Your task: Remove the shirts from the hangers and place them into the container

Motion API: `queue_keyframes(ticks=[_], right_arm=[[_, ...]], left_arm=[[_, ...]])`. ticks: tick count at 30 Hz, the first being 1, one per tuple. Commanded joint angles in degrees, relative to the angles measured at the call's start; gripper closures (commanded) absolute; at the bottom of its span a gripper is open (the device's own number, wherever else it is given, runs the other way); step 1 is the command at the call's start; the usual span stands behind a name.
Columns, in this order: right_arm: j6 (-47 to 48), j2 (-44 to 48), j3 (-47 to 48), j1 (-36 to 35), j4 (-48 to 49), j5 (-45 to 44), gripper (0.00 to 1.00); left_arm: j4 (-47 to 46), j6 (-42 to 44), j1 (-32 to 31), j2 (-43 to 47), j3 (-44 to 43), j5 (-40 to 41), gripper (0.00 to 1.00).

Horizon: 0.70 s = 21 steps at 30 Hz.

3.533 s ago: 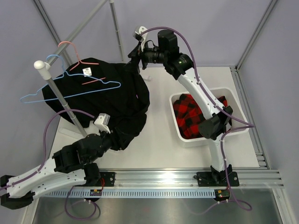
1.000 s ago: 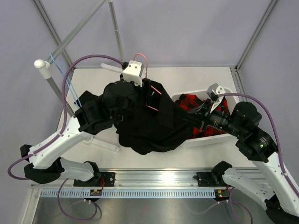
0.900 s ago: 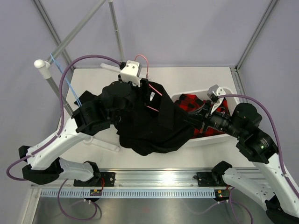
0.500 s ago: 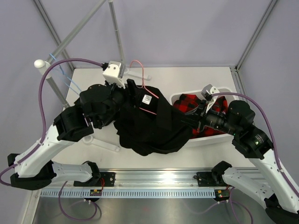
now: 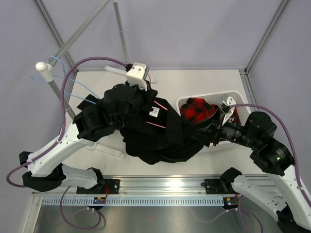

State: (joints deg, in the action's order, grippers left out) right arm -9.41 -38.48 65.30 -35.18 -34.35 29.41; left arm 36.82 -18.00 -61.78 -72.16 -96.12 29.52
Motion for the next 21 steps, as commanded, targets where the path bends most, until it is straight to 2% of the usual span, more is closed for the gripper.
queue_keyframes(ticks=[1,2,6,14,17,18,19,20,21], right_arm=[[-0.17,1.39,3.34,0.2,-0.36,-0.92,0.07],[0.18,1.65,3.43,0.2,-0.89,-2.67,0.01],[1.32,2.79,3.08,0.2,-3.62,-5.23,0.0],[1.06,3.41,-1.31,0.2,-1.08,-4.8,0.02],[1.06,1.66,-1.66,0.2,1.03,-4.27,0.2],[0.71,0.96,-1.58,0.2,1.56,-4.45,0.52],[0.36,0.69,-1.23,0.2,1.74,-4.97,0.77],[0.27,0.6,-1.05,0.2,1.74,-5.58,0.97],[-0.43,1.03,-0.88,0.2,1.57,-6.37,1.0]], left_arm=[[-2.54,0.95,0.08,0.79,-3.46,4.92,1.0],[-1.67,1.91,0.08,0.18,-4.33,5.46,1.0],[0.97,3.93,0.08,-1.49,-10.92,6.34,1.0],[2.47,4.38,0.08,-1.4,-14.1,4.94,1.0],[2.47,3.85,0.08,-0.79,-13.84,4.06,1.0],[2.47,3.76,0.08,-0.35,-13.75,3.88,1.0],[2.3,3.85,0.08,-0.09,-13.57,3.97,1.0],[2.21,4.02,0.08,0.18,-13.31,4.4,1.0],[2.12,4.46,0.08,0.27,-13.31,5.63,1.0]])
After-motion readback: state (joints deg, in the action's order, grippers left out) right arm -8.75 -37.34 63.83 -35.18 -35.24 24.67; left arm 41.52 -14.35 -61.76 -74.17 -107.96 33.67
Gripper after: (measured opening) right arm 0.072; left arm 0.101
